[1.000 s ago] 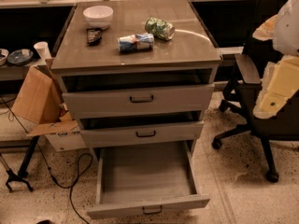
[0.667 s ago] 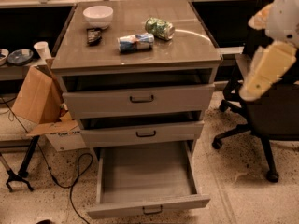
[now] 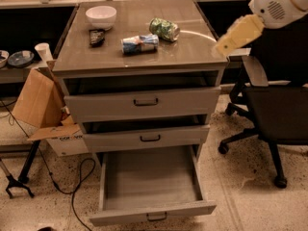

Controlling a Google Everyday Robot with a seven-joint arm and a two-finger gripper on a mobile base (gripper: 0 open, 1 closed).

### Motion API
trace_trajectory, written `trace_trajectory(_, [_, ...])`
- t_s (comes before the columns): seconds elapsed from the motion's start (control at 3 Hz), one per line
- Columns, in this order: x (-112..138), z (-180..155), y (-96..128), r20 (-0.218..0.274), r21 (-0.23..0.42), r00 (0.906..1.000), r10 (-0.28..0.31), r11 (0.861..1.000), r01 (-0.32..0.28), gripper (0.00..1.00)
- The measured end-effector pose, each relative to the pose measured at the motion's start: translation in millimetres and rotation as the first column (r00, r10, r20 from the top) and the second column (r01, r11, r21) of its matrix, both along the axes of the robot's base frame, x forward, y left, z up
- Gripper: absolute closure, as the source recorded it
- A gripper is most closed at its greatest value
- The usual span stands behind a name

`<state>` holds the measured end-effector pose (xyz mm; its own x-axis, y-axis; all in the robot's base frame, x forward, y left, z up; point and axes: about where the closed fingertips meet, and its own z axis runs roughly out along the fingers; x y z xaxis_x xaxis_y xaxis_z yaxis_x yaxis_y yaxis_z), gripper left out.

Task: Place green can into bottom drawer

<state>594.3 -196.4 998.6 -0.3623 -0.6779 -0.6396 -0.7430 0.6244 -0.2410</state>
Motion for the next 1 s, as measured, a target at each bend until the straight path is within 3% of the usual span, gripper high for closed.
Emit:
trace_trajectory(0.33, [47.1, 7.5, 8.9, 0.048, 0.141, 0.9863, -0.158, 0.979, 0.150, 0.00])
trace_trajectory(0.67, [60.8, 22.0, 10.6, 0.062, 0.231, 0.9689, -0.240, 0.948, 0.220, 0.00])
trace_trajectory(1.0, [60.8, 22.0, 10.6, 0.062, 0.231, 0.9689, -0.240, 0.948, 0.220, 0.00])
